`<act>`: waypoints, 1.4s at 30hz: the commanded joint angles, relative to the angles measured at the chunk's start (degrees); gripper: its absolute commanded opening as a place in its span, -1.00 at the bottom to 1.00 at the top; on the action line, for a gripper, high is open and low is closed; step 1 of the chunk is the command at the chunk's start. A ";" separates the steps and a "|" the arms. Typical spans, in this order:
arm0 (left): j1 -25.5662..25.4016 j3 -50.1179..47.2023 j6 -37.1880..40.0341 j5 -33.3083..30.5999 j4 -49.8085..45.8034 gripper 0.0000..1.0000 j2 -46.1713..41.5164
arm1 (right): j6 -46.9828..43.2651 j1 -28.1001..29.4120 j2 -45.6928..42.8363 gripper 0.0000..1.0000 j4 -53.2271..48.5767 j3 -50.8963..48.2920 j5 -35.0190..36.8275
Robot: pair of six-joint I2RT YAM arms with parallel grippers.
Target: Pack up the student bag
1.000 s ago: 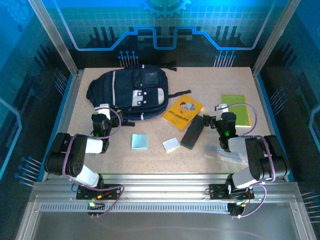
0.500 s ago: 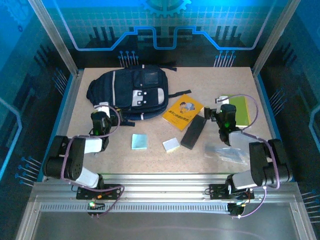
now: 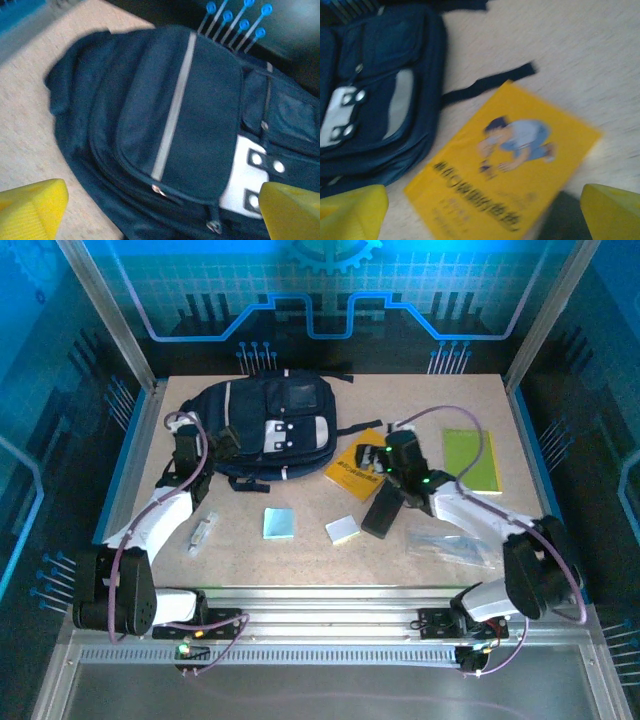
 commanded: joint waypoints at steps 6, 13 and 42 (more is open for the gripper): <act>-0.93 -5.29 -14.29 12.97 -1.36 0.98 -1.50 | 16.74 6.28 20.20 1.00 13.99 9.26 -10.38; -1.65 -8.78 -11.74 13.65 -3.85 0.98 -5.89 | 18.26 7.09 30.72 0.99 15.11 19.08 -11.33; -1.65 -12.16 -13.18 6.41 -7.58 0.98 -8.40 | 10.39 -1.43 31.84 -1.00 -17.18 47.10 -21.30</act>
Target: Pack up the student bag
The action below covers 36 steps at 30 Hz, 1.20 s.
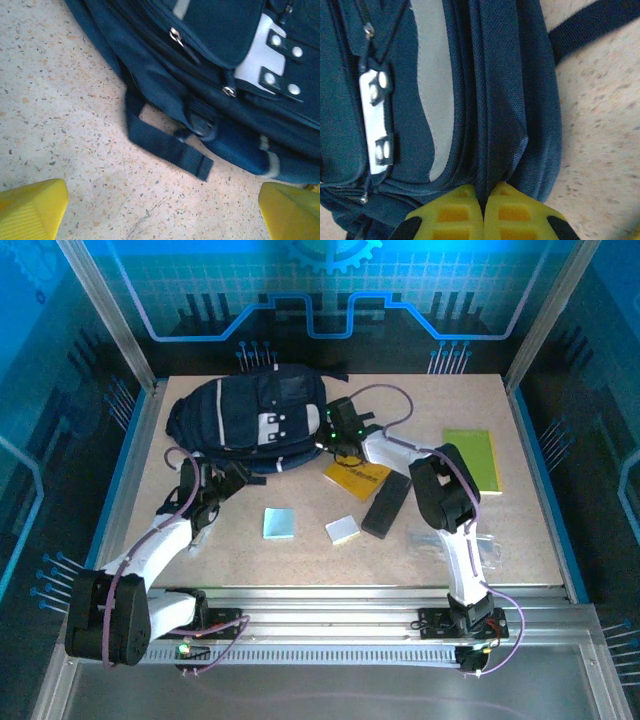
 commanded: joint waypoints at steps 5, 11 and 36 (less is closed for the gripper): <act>-0.29 1.92 -1.04 0.75 1.36 0.98 1.72 | -13.60 -8.07 -13.58 -1.00 -9.75 1.45 -6.00; -3.19 4.61 -1.56 4.19 0.77 0.98 5.42 | -16.69 -18.86 -13.68 -0.99 -12.97 -1.38 -11.20; -15.58 11.44 -5.44 -4.52 3.58 0.98 17.72 | 9.28 -12.87 -28.16 0.31 5.14 -38.57 -11.31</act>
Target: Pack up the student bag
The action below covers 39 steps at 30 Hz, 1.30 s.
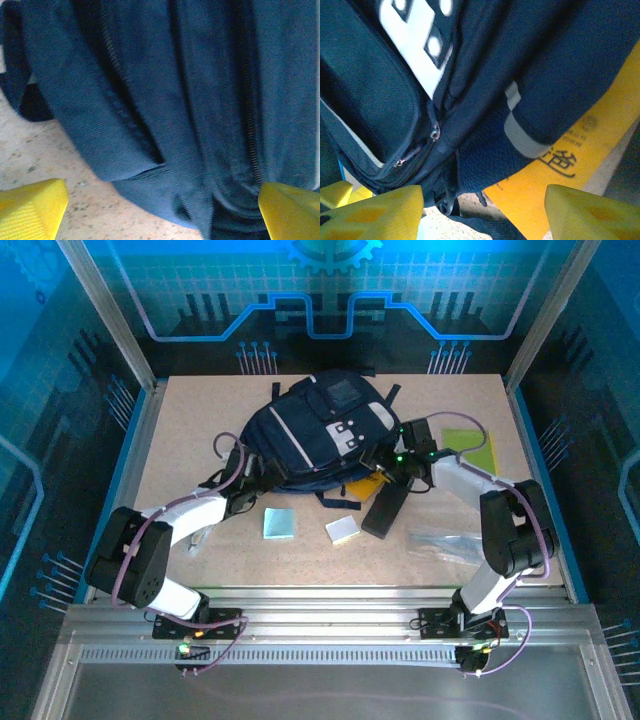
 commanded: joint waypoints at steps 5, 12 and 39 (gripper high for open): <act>-1.13 -0.14 2.79 -0.03 -0.05 0.98 -3.83 | 10.23 0.86 5.62 0.28 10.14 -0.96 1.99; -5.78 -0.40 14.04 9.28 -0.05 0.98 -6.60 | 10.21 1.85 10.08 -0.44 13.12 5.06 0.01; -20.50 12.13 21.13 -2.63 4.51 0.30 7.56 | 14.99 7.22 1.37 -1.00 -2.06 18.59 2.14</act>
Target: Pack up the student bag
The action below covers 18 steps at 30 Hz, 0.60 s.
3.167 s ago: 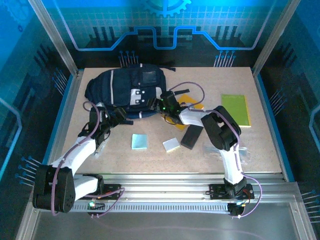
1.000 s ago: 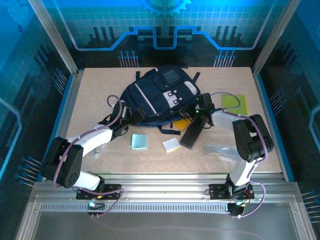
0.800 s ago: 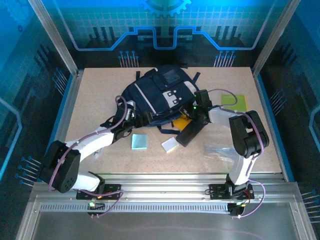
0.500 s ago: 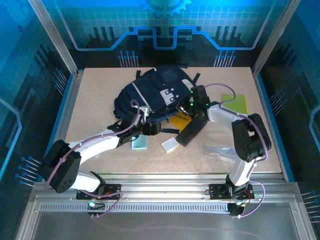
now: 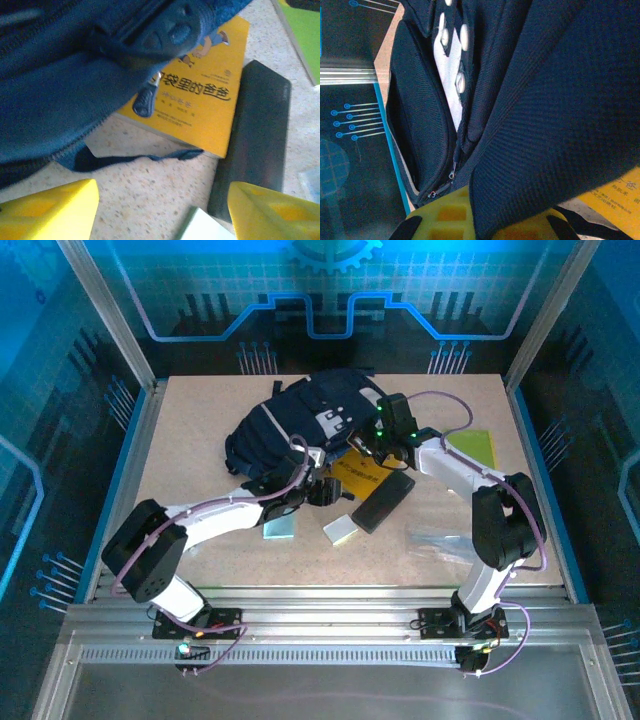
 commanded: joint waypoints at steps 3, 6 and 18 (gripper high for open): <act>-0.19 3.51 2.87 -9.02 6.50 0.11 5.15 | 2.87 1.88 -3.28 -1.00 1.70 1.86 -1.67; -0.14 4.57 3.38 -11.68 9.31 0.05 7.79 | 5.05 2.32 -3.88 -1.00 3.55 0.10 -2.24; -0.20 6.68 7.27 -17.22 17.24 -0.54 10.32 | 12.09 2.97 -4.89 -1.00 11.19 -6.00 -4.90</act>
